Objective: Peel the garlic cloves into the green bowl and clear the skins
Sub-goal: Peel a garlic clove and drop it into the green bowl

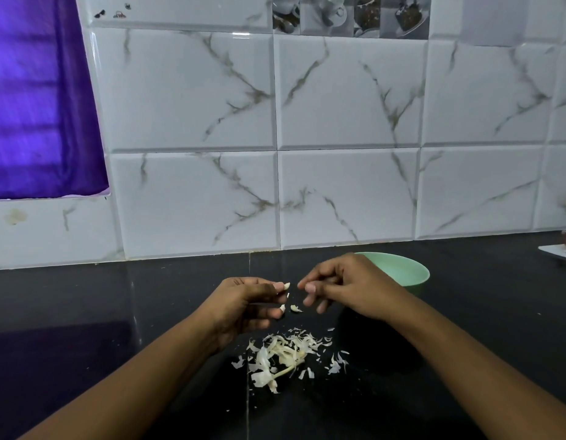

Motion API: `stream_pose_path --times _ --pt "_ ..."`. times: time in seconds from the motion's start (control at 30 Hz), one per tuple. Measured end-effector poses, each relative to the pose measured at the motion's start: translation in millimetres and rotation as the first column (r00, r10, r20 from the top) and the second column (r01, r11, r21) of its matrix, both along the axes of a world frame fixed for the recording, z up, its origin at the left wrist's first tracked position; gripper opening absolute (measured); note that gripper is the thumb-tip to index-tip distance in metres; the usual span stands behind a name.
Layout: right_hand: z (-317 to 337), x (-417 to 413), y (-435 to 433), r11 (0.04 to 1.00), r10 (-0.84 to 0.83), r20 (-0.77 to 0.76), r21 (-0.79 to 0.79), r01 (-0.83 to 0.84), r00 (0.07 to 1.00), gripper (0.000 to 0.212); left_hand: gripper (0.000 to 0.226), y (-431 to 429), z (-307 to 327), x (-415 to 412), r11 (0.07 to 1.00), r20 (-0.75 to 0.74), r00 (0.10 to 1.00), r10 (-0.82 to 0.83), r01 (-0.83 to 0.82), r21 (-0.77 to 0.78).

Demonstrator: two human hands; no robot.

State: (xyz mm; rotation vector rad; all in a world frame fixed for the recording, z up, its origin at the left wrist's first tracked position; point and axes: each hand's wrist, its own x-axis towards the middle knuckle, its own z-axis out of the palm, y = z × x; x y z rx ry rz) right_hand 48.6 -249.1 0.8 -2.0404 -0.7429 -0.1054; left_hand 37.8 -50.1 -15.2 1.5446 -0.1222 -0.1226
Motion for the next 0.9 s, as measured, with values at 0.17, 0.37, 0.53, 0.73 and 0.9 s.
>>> stream_pose_path --times 0.17,0.37,0.53,0.73,0.9 --pt "-5.7 -0.6 8.5 0.995 -0.081 0.212 0.069 0.068 0.974 0.035 0.008 -2.4 -1.2 -0.3 0.999 0.01 1.0 -0.023 0.023 0.029" --pt "-13.2 2.2 14.2 0.994 -0.098 0.286 0.067 0.082 0.953 0.012 0.013 -6.2 -1.6 -3.4 0.995 0.074 0.995 -0.065 0.058 0.084" --pt "-10.6 -3.2 16.4 0.977 -0.116 0.12 0.193 0.091 0.986 0.013 0.013 -11.2 -1.5 -7.3 0.993 0.285 0.959 -0.005 -0.028 0.113" --pt "-6.8 -7.9 19.6 0.85 0.073 -0.204 0.524 0.046 0.976 0.012 0.005 -13.5 -1.6 -10.6 0.994 0.424 0.906 0.009 -0.056 0.098" --pt "-7.1 -7.2 17.8 0.843 0.122 -0.241 0.537 0.028 0.963 0.006 0.025 -15.7 -0.6 -13.2 0.996 0.464 0.883 0.069 -0.087 0.017"
